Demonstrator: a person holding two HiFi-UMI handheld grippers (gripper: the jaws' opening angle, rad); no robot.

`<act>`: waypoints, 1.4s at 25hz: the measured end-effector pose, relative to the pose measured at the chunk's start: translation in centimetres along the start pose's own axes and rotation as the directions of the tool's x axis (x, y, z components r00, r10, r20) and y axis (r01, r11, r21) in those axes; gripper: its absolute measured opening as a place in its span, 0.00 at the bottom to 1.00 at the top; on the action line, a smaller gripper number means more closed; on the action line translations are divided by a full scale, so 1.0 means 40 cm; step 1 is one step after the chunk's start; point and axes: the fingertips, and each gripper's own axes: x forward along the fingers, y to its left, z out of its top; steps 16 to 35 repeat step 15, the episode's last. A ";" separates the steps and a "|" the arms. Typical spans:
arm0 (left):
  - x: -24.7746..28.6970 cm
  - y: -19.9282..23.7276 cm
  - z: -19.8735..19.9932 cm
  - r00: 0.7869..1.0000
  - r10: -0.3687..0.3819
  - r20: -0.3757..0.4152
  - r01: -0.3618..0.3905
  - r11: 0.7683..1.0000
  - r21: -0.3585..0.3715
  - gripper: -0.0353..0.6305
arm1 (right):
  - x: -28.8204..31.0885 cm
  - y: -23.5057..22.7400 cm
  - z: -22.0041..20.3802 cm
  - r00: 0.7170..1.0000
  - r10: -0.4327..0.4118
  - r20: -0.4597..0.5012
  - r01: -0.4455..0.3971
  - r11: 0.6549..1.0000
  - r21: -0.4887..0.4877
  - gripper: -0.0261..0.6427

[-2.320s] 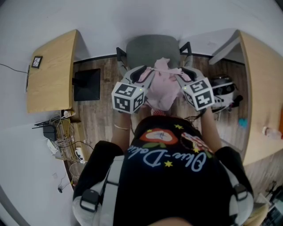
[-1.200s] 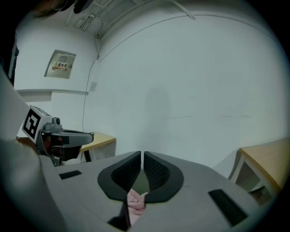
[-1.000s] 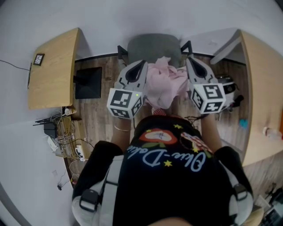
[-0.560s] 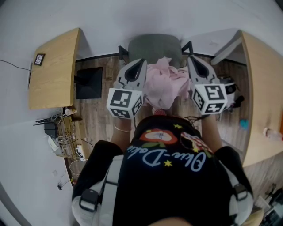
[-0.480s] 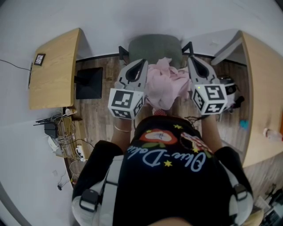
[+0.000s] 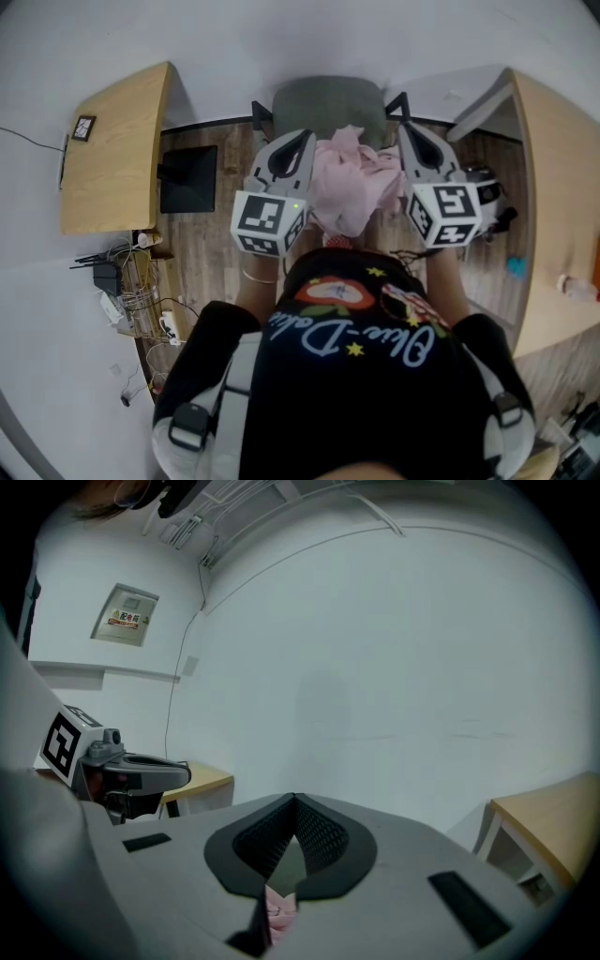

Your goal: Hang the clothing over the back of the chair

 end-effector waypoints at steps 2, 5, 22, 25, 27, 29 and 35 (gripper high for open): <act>0.002 0.000 0.000 1.000 -0.003 -0.001 0.003 1.000 0.001 0.05 | 0.001 -0.001 0.001 1.000 -0.001 0.000 0.001 1.000 -0.001 0.04; 0.005 -0.001 0.002 1.000 -0.005 0.003 0.005 1.000 0.001 0.05 | 0.000 -0.003 0.002 1.000 -0.002 0.003 0.002 1.000 0.001 0.04; 0.024 0.012 -0.001 1.000 -0.015 -0.008 0.015 1.000 -0.004 0.05 | 0.017 -0.013 0.006 1.000 -0.010 -0.003 0.010 1.000 -0.003 0.04; 0.024 0.012 -0.001 1.000 -0.015 -0.008 0.015 1.000 -0.004 0.05 | 0.017 -0.013 0.006 1.000 -0.010 -0.003 0.010 1.000 -0.003 0.04; 0.024 0.012 -0.001 1.000 -0.015 -0.008 0.015 1.000 -0.004 0.05 | 0.017 -0.013 0.006 1.000 -0.010 -0.003 0.010 1.000 -0.003 0.04; 0.024 0.012 -0.001 1.000 -0.015 -0.008 0.015 1.000 -0.004 0.05 | 0.017 -0.013 0.006 1.000 -0.010 -0.003 0.010 1.000 -0.003 0.04; 0.024 0.012 -0.001 1.000 -0.015 -0.008 0.015 1.000 -0.004 0.05 | 0.017 -0.013 0.006 1.000 -0.010 -0.003 0.010 1.000 -0.003 0.04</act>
